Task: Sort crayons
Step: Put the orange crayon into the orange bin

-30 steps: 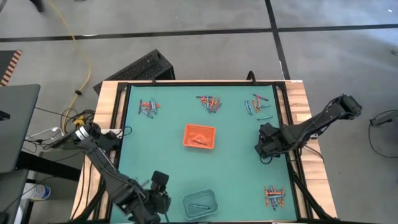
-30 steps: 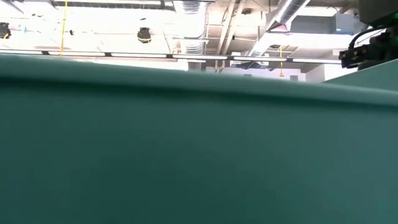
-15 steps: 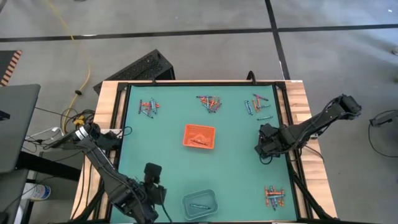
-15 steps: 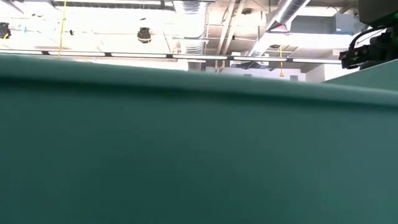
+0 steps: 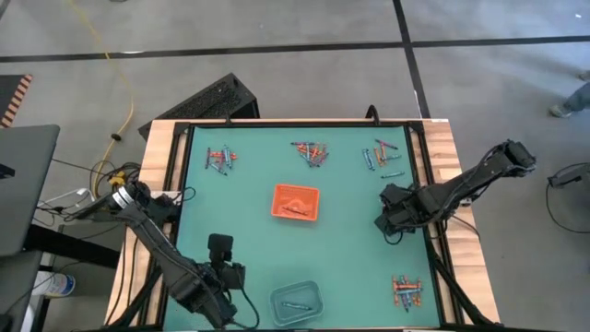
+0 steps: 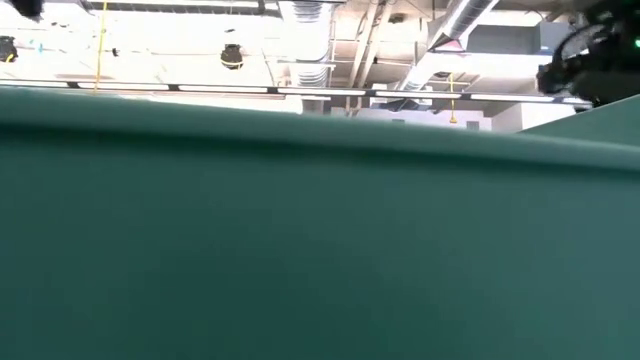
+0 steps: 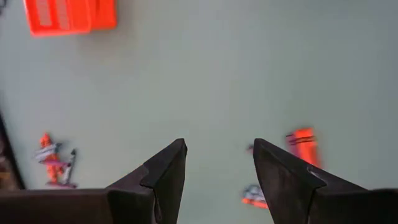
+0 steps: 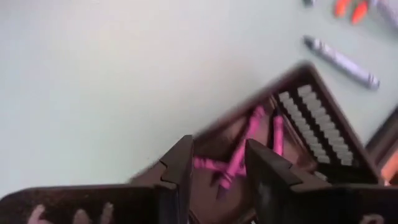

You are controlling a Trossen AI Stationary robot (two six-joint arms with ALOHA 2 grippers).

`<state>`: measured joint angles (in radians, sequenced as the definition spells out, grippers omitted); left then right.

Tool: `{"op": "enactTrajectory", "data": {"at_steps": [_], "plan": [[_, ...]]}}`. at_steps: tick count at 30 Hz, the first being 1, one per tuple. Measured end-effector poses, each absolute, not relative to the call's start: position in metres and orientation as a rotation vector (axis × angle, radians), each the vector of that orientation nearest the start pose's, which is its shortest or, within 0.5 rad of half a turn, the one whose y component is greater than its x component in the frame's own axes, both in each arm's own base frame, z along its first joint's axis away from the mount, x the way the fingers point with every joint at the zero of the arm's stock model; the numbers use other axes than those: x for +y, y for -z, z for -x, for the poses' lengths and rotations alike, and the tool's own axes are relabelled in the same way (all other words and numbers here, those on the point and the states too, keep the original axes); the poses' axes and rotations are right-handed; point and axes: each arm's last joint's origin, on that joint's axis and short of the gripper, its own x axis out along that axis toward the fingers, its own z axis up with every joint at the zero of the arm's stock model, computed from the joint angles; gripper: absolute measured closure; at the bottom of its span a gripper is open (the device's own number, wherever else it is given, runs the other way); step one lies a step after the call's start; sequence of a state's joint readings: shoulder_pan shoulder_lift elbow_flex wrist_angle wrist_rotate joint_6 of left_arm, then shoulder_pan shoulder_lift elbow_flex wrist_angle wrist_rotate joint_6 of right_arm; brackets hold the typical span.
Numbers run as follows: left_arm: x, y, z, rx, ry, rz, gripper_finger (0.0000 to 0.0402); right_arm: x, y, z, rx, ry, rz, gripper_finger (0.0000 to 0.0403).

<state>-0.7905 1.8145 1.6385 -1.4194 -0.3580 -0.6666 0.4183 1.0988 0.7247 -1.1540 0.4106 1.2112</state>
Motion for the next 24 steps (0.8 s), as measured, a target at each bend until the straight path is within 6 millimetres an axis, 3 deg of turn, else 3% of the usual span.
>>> {"op": "enactTrajectory", "data": {"at_steps": [5, 9, 15, 24], "plan": [[-0.205, -0.251, -0.248, 1.378, -0.244, -0.413, 0.0224, 0.057, -0.232, -0.161, 1.025, 0.669, -0.341, 0.0266], [-0.183, -0.239, -0.256, 1.341, -0.251, -0.445, 0.0229, 0.062, -0.248, -0.174, 0.936, 0.544, -0.293, 0.0266], [-0.148, -0.239, -0.258, 1.275, -0.182, -0.347, 0.0247, 0.072, -0.264, -0.192, 0.794, 0.359, -0.23, 0.0266], [-0.117, -0.259, -0.232, 1.151, -0.083, -0.053, 0.0271, 0.095, -0.272, -0.195, 0.701, 0.168, -0.122, 0.0266]]}}
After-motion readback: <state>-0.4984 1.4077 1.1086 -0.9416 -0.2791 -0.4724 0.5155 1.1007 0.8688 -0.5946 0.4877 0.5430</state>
